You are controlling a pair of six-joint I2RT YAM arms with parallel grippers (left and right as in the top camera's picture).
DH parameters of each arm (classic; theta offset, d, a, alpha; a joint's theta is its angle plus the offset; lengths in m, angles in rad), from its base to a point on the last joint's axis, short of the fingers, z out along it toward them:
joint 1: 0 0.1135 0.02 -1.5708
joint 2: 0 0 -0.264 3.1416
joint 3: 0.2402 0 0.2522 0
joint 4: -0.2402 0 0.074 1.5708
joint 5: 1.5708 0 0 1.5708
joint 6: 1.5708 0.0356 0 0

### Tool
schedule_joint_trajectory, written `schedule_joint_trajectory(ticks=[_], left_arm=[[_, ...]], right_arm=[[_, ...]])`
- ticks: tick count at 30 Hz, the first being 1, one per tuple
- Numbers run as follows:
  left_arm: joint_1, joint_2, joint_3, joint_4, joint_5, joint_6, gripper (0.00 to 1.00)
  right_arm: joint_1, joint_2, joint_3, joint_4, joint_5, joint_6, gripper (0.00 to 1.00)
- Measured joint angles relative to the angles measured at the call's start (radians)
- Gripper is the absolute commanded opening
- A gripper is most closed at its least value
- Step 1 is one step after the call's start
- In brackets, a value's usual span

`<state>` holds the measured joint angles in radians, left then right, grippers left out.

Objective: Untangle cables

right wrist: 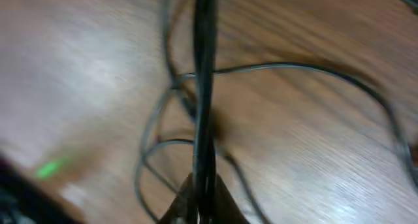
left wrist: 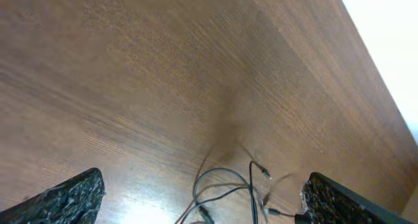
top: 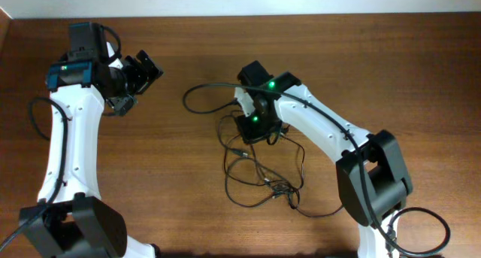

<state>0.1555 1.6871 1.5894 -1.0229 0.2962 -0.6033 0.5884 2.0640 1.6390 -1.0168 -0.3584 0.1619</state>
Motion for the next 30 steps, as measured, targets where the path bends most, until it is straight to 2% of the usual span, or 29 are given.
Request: schedule_joint_trajectory(ticks=[3,7,9,11,13,20,23,24,25,26,27,30], left_arm=[[0.0,0.0,0.0,-0.036,-0.002,0.0,0.99],[0.0,0.0,0.0,-0.069,0.001,0.026,0.99],[0.0,0.0,0.0,-0.065,0.065,0.076,0.98],[0.0,0.0,0.0,-0.064,0.13,0.104,0.85],[-0.002,0.0,-0.001,-0.064,0.193,0.118,0.79],[-0.061,0.002,-0.109,-0.018,0.263,0.14,0.73],[-0.064,0.002,-0.14,0.002,0.261,0.14,0.73],[-0.064,0.002,-0.141,0.003,0.256,0.14,0.74],[-0.064,0.002,-0.141,0.004,0.252,0.14,0.75],[-0.064,0.002,-0.141,0.005,0.249,0.14,0.76],[-0.064,0.002,-0.141,0.006,0.249,0.14,0.78],[-0.071,0.002,-0.141,0.006,0.246,0.14,0.81]], right_arm=[[-0.012,0.0,0.031,-0.012,-0.109,0.0,0.04],[-0.09,0.0,0.158,-0.019,-0.313,0.003,0.04],[-0.143,-0.003,0.223,-0.02,-0.39,0.003,0.04],[-0.161,-0.006,0.241,-0.023,-0.409,0.003,0.04],[-0.167,-0.01,0.25,-0.027,-0.433,-0.002,0.04],[-0.162,-0.042,0.25,-0.029,-0.519,-0.208,0.07],[-0.162,-0.056,0.25,0.038,-0.435,-0.21,0.07],[-0.162,-0.057,0.251,0.083,-0.349,-0.182,0.17],[-0.162,-0.057,0.252,0.127,-0.248,-0.135,0.43],[-0.162,-0.057,0.252,0.167,-0.152,-0.091,0.81],[-0.162,-0.057,0.253,0.193,-0.098,-0.064,0.99],[-0.162,-0.057,0.257,0.193,0.088,-0.002,0.99]])
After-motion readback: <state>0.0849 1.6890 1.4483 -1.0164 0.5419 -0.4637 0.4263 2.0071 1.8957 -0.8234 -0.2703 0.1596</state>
